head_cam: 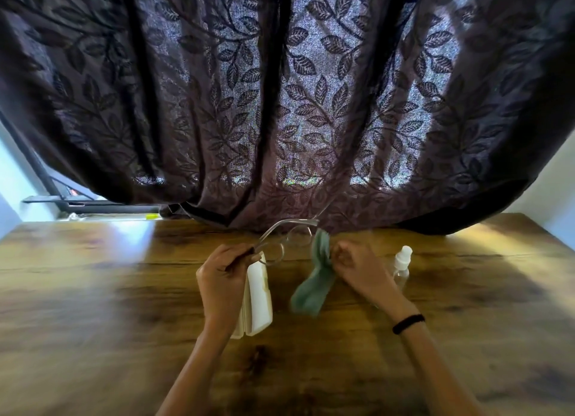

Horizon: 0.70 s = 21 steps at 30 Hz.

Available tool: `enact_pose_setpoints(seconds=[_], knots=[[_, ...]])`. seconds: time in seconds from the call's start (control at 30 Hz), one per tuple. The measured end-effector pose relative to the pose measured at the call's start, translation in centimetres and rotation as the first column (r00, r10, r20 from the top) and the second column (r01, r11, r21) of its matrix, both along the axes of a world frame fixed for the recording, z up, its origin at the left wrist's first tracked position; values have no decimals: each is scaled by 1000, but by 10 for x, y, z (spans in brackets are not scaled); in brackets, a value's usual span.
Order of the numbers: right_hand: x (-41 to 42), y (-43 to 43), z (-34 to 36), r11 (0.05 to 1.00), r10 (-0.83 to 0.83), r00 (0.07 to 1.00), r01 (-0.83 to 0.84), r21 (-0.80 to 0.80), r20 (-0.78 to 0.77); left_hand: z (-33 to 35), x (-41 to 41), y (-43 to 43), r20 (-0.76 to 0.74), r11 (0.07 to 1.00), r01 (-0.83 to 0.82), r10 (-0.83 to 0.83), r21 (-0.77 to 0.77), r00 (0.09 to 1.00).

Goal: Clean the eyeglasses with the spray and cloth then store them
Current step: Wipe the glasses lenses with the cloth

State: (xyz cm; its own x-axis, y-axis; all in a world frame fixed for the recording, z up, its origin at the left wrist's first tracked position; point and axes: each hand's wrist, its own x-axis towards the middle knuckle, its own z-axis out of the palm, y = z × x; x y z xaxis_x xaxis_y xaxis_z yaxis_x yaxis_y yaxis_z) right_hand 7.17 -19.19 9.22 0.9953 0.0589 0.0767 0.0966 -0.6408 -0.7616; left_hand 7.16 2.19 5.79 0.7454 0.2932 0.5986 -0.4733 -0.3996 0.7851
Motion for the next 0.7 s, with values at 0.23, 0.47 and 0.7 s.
enact_pose_setpoints(seconds=[0.23,0.47,0.7], knots=[[-18,12,-5,965,3,996,-28,260,94,3,-5,-10,41,998,51,-50,-45,998],[-23,27,9,871,-8,976,-100,482,216,5,-6,-11,65,998,52,-49,-36,997],[-29,55,3,985,97,864,-153,74,494,9,-8,-15,108,998,55,-51,-40,993]])
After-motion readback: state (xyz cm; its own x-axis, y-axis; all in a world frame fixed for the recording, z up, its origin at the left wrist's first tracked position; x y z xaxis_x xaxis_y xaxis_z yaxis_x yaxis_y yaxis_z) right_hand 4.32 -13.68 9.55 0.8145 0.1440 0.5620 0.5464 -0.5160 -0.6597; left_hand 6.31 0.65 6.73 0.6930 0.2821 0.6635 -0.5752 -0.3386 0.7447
